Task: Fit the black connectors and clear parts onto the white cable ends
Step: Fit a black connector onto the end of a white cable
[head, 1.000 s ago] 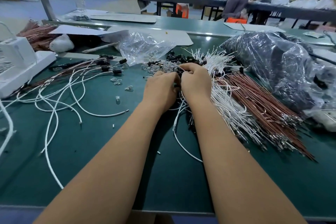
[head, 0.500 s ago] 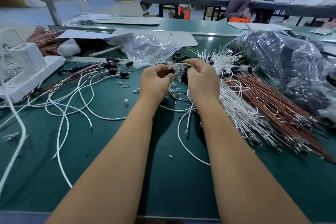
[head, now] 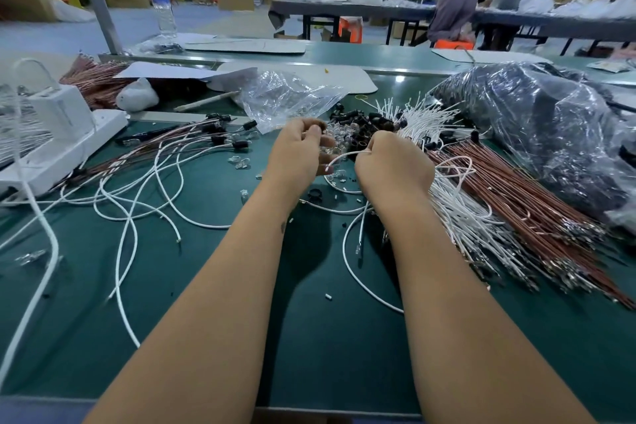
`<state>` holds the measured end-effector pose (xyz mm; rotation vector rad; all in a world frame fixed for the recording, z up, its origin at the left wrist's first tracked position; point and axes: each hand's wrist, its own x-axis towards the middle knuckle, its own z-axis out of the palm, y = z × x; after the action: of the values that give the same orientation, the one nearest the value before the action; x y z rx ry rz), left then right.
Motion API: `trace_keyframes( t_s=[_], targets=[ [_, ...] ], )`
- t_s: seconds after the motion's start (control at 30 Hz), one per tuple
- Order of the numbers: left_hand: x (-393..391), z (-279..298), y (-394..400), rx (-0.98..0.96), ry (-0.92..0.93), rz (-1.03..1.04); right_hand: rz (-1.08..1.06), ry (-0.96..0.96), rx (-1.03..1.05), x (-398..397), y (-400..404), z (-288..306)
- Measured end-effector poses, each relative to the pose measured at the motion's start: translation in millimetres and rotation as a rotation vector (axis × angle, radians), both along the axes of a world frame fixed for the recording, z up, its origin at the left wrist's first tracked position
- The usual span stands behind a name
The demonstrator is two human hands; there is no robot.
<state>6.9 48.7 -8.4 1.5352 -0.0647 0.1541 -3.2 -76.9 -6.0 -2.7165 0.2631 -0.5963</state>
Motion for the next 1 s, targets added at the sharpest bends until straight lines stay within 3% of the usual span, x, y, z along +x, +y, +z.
trace_keyframes(
  t_s=[0.13,0.43,0.6,0.7,0.83,1.0],
  targets=[
    [2.6,-7.6,3.6,0.245,-0.085,-0.005,0.025,0.016,-0.008,-0.8,4.0,1.1],
    [2.2,-9.0,1.7,0.254,-0.047,-0.017,0.006,0.033,-0.157,-0.6,6.5,0.2],
    [4.4,-12.7,2.3,0.463,-0.121,0.037,0.208,-0.056,0.017,-1.3,11.1,1.4],
    [4.3,-12.6,8.6,0.539,-0.163,0.132,0.392,-0.155,0.0,-4.2,18.3,1.2],
    [3.3,-10.9,12.9,0.496,-0.163,0.18,0.588,-0.217,0.114,-4.2,22.0,-1.3],
    [7.4,-13.4,14.7,0.423,-0.157,0.223,0.512,-0.228,0.238,1.1,18.1,-3.7]
  ],
)
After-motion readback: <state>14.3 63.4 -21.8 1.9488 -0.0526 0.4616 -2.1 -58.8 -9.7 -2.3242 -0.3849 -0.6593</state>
